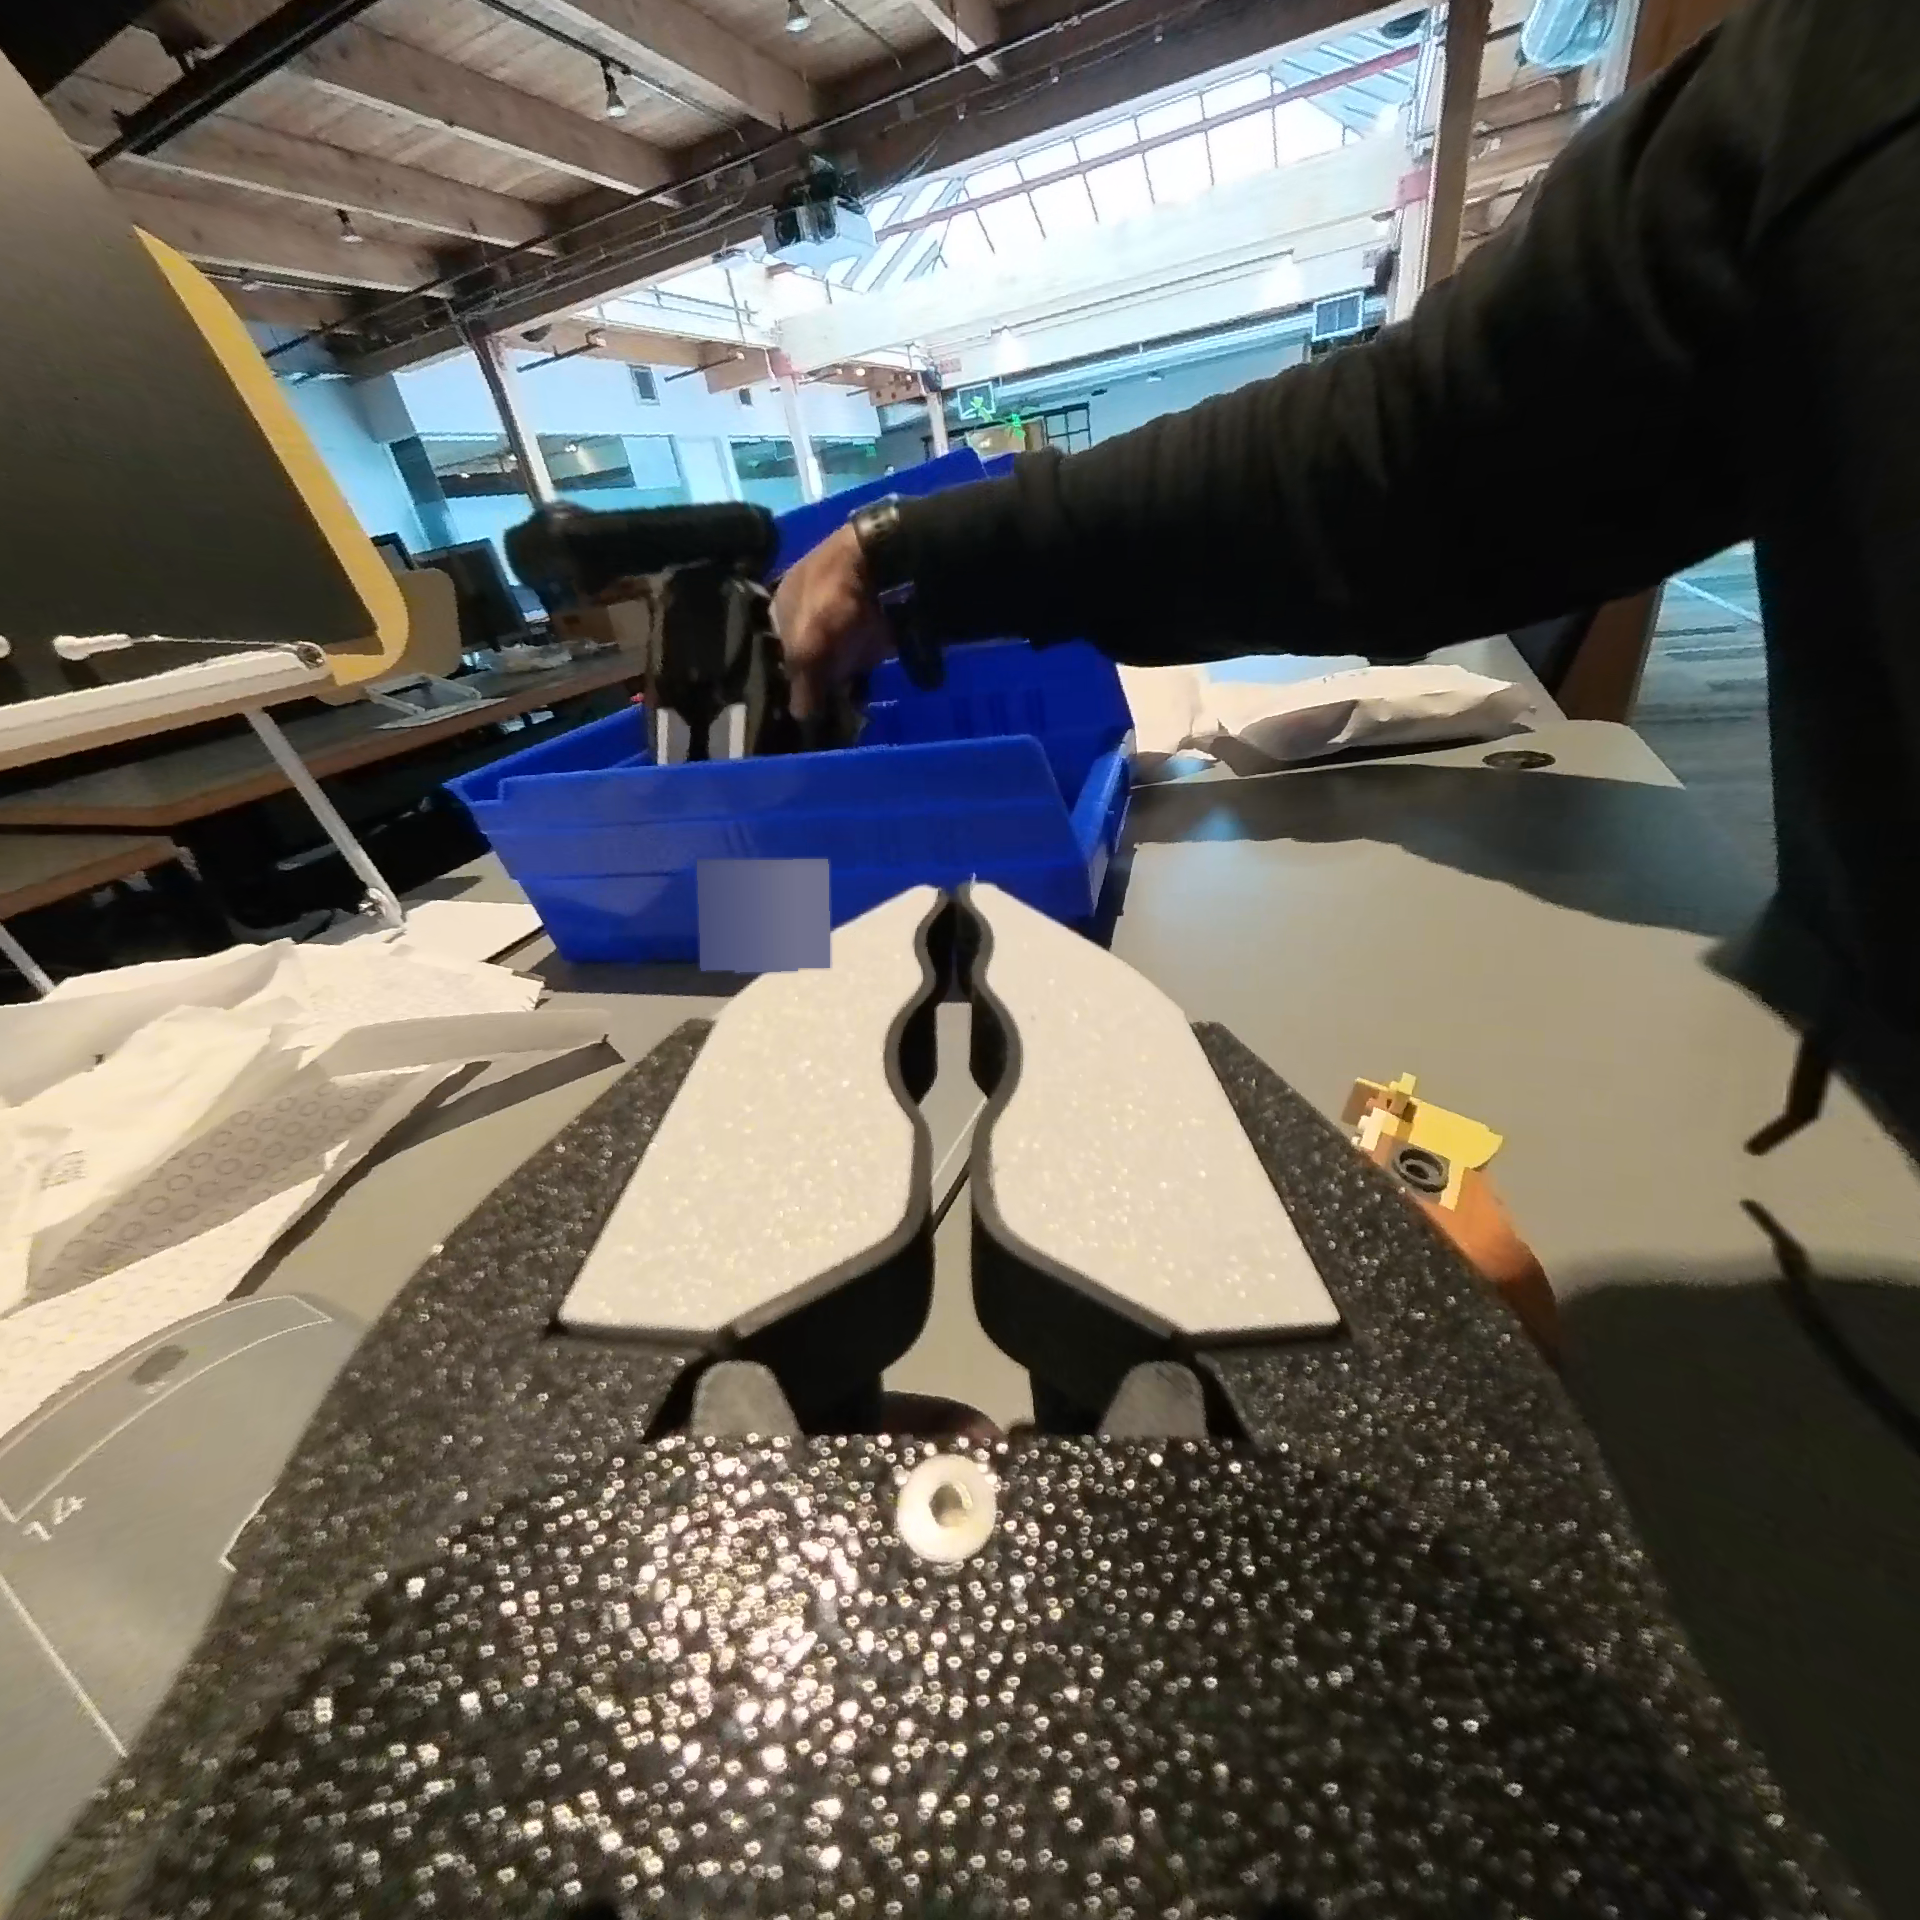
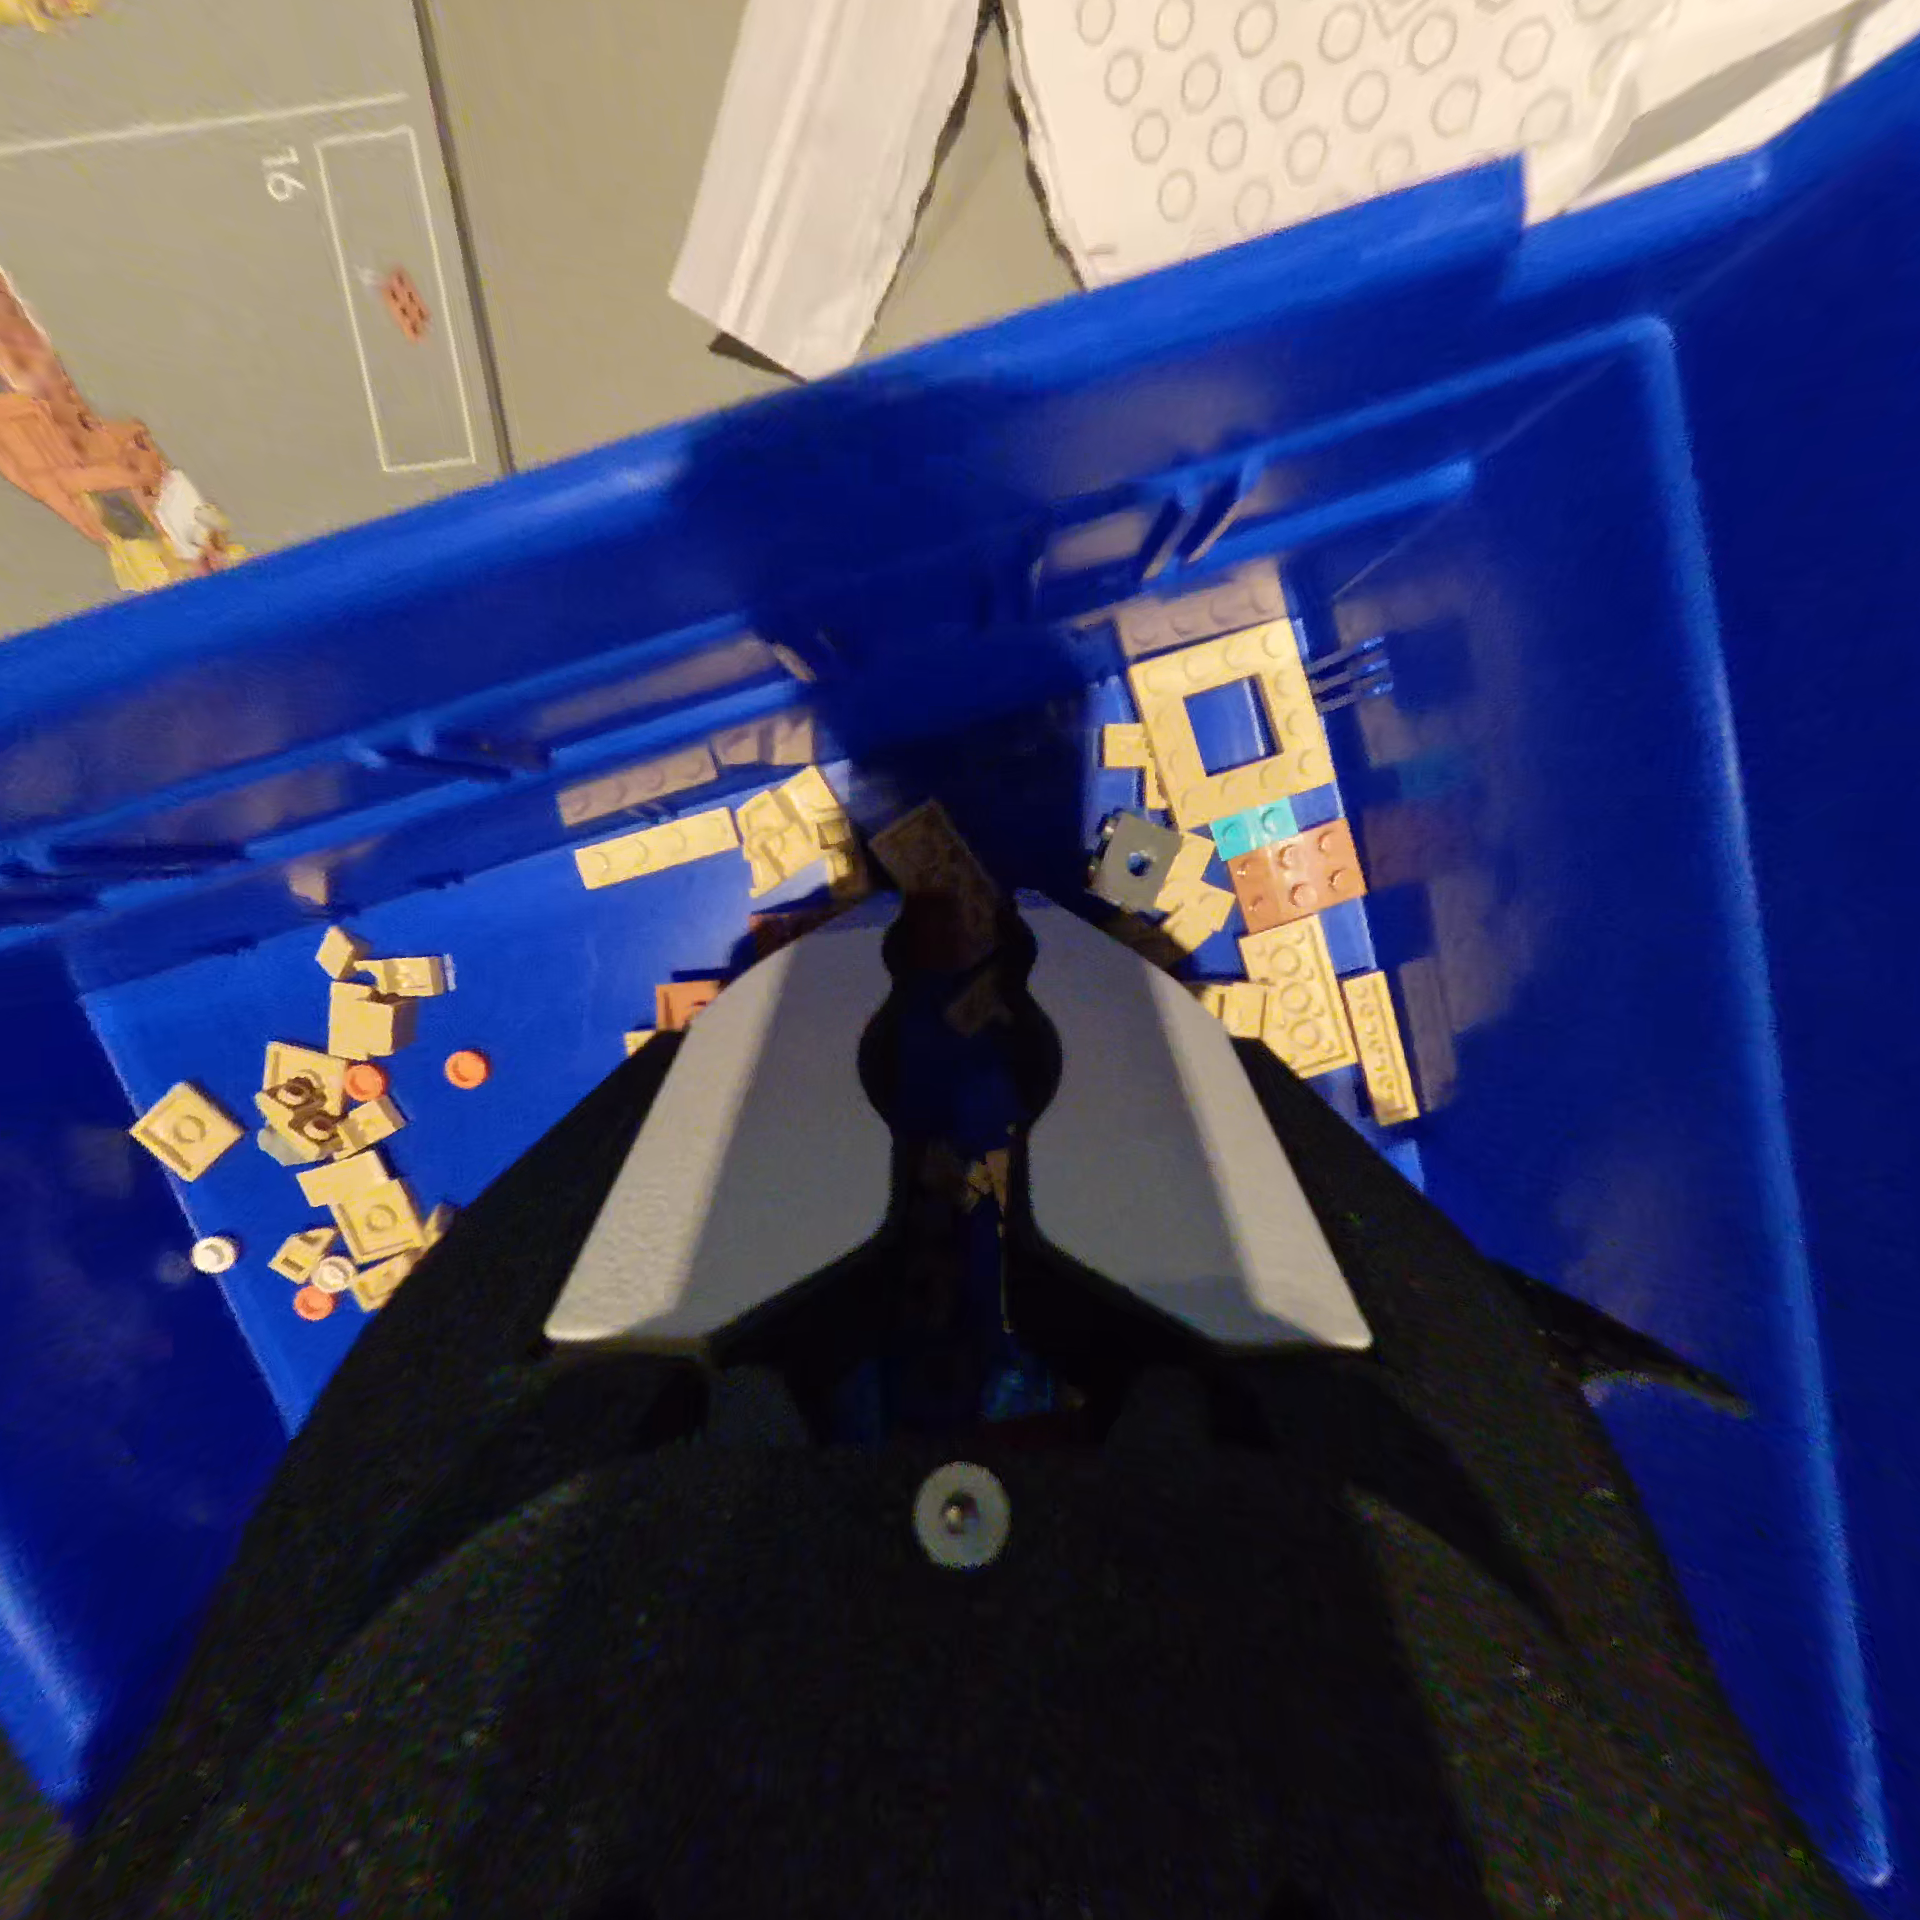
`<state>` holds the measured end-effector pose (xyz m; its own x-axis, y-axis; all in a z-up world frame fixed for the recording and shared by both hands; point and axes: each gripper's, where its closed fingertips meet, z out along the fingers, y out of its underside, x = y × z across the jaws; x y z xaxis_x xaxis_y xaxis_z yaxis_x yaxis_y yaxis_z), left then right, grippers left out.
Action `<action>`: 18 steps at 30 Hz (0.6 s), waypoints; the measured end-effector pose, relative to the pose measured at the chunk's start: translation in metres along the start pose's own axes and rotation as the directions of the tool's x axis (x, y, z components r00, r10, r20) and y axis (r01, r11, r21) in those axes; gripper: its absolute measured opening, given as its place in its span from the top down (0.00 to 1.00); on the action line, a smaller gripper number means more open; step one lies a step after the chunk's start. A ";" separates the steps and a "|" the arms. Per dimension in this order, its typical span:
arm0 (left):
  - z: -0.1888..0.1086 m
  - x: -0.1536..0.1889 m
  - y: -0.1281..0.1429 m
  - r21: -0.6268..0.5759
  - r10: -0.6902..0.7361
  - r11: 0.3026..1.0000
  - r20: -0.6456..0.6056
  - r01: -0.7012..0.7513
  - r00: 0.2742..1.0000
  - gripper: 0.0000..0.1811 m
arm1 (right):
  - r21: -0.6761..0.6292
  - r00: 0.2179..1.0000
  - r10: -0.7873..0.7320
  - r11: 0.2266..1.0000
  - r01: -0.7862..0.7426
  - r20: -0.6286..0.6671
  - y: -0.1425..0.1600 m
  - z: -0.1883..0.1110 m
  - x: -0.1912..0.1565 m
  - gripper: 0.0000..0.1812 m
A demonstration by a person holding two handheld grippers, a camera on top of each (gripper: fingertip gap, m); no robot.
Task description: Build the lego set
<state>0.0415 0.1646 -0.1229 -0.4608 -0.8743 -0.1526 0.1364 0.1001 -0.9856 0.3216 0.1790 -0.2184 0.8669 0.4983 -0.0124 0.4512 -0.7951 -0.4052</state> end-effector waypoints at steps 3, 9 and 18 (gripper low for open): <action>0.000 0.001 0.001 -0.005 0.009 1.000 0.002 -0.009 1.000 1.00 | -0.039 0.999 -0.015 0.999 0.014 -0.036 0.003 0.003 0.002 0.99; -0.002 0.002 0.001 -0.013 0.023 1.000 0.016 -0.023 1.000 1.00 | 0.170 0.967 0.006 0.985 0.039 -0.254 -0.011 -0.063 -0.009 0.99; -0.012 0.005 -0.030 0.037 -0.213 0.976 -0.032 0.214 0.977 0.97 | 0.674 0.731 0.053 0.437 0.596 -0.681 -0.114 -0.214 -0.211 0.99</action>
<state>0.0246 0.1626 -0.0948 -0.5067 -0.8601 0.0583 0.0671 -0.1068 -0.9920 0.1326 0.0912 0.0259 0.8015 0.0866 0.5917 0.5711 0.1825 -0.8003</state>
